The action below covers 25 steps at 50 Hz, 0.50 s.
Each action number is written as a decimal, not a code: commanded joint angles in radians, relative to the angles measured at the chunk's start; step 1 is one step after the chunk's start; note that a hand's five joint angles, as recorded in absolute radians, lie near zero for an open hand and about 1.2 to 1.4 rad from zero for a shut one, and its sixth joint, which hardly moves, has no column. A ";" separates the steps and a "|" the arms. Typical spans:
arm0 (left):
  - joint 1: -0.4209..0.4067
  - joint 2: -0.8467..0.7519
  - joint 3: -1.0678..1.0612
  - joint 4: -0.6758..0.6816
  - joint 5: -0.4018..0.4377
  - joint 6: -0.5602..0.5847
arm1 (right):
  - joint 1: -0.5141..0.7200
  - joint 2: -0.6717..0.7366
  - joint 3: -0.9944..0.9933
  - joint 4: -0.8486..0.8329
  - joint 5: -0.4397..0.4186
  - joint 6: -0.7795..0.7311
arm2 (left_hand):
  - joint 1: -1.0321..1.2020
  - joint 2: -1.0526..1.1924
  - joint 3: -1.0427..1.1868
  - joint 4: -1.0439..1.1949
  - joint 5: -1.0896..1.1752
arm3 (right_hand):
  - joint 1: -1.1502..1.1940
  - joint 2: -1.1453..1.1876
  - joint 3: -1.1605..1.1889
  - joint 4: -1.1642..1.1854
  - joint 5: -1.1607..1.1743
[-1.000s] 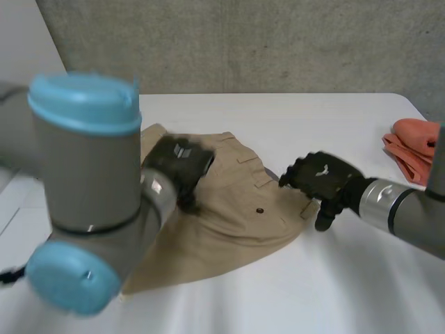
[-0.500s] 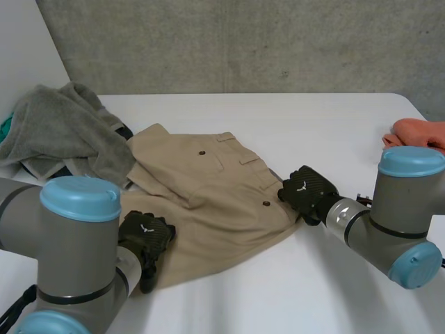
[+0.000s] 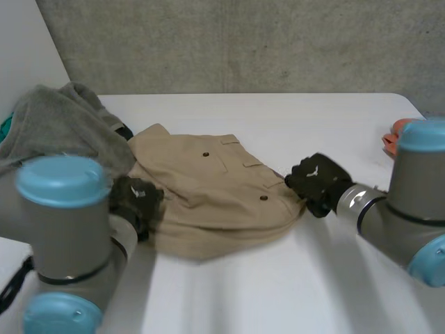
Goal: Fold the laundry.
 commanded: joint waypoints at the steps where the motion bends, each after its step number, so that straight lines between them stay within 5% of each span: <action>1: 0.057 0.290 0.138 -0.096 0.117 -0.026 | -0.030 -0.169 -0.144 0.182 0.000 0.111 | 0.264 0.204 0.220 0.203 0.229 | 0.325 0.229 0.214 0.206 0.245; 12: 0.100 0.498 0.550 -0.182 0.202 -0.130 | -0.089 -0.323 -0.524 0.249 0.036 0.456 | 0.264 0.204 0.220 0.203 0.229 | 0.325 0.229 0.214 0.206 0.245; 25: 0.151 0.268 0.934 -0.266 0.228 -0.230 | -0.081 -0.165 -0.863 0.248 0.139 0.556 | 0.264 0.204 0.220 0.203 0.229 | 0.325 0.229 0.214 0.206 0.245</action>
